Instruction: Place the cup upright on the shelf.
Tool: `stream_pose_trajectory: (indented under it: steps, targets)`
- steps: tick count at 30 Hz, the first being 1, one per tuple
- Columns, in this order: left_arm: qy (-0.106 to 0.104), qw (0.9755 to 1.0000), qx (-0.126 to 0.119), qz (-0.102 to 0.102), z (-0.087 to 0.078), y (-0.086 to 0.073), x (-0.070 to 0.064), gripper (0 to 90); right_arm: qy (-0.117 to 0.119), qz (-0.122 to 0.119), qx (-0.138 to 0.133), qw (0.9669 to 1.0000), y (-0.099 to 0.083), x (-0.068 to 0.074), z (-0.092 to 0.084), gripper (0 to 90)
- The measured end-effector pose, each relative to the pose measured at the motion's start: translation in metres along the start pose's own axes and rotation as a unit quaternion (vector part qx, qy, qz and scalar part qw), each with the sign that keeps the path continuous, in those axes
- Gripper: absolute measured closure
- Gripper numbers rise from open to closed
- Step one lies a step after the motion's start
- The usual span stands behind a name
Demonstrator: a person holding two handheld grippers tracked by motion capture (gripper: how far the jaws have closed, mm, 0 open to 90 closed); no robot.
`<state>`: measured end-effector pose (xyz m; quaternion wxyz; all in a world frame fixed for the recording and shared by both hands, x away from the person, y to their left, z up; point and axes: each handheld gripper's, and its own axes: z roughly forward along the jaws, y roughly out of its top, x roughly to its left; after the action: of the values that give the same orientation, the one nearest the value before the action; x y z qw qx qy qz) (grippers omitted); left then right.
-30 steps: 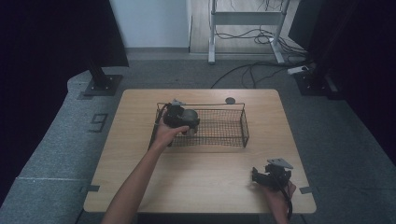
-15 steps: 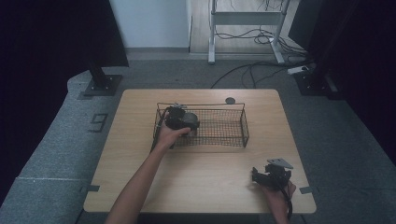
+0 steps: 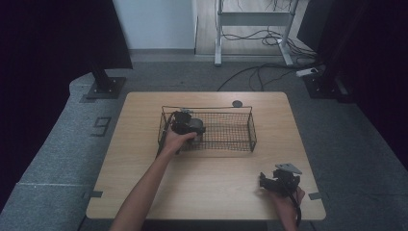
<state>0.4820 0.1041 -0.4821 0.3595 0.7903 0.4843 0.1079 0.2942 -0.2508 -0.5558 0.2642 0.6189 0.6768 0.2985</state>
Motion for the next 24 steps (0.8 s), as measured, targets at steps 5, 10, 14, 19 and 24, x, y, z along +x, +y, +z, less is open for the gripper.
stream_pose_trajectory:
  steps: [5, 10, 14, 19, 24]
  targets:
    - [0.003, 0.9999, 0.016, -0.002, 0.0020, -0.0007, 0.0016, 14.3, 0.000, 0.000, 0.000, 1.0000, 0.0000, 0.0000, 0.0000, 8.1]
    - [0.005, 0.9998, 0.021, -0.003, 0.0035, -0.0010, 0.0008, 13.9, 0.000, -0.001, -0.001, 1.0000, 0.0000, -0.0002, 0.0001, 8.1]
    - [0.007, 0.9996, 0.029, -0.001, 0.0040, -0.0008, 0.0004, 13.7, 0.000, -0.001, -0.001, 1.0000, 0.0000, -0.0002, 0.0001, 8.1]
    - [0.007, 0.9996, 0.027, -0.002, 0.0031, -0.0011, 0.0008, 11.6, 0.000, 0.000, 0.000, 1.0000, 0.0000, 0.0000, 0.0000, 8.1]
    - [0.001, 0.9999, 0.016, 0.000, -0.0012, -0.0003, 0.0009, 8.6, 0.000, -0.002, -0.001, 1.0000, 0.0001, -0.0003, 0.0002, 8.2]
